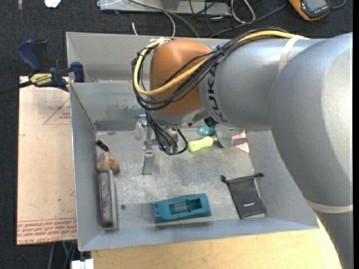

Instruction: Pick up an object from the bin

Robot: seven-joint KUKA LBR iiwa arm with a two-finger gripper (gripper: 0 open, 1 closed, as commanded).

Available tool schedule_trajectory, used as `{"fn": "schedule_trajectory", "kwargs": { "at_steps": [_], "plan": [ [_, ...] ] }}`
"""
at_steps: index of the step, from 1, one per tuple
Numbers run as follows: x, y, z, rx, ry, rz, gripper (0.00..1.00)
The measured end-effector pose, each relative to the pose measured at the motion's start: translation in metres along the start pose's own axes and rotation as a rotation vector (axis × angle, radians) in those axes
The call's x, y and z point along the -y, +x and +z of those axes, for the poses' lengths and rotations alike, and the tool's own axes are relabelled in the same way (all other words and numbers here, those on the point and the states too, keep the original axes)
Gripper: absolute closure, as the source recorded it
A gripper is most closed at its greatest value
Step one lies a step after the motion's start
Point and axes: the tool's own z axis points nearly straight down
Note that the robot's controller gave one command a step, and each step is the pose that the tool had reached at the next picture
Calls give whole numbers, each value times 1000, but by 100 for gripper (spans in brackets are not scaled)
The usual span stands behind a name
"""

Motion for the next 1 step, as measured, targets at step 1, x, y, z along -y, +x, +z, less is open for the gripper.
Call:
{"fn": "schedule_trajectory", "kwargs": {
  "at_steps": [1],
  "plan": [
    [27,-17,-75,-2,-1,35,0]
  ]
}}
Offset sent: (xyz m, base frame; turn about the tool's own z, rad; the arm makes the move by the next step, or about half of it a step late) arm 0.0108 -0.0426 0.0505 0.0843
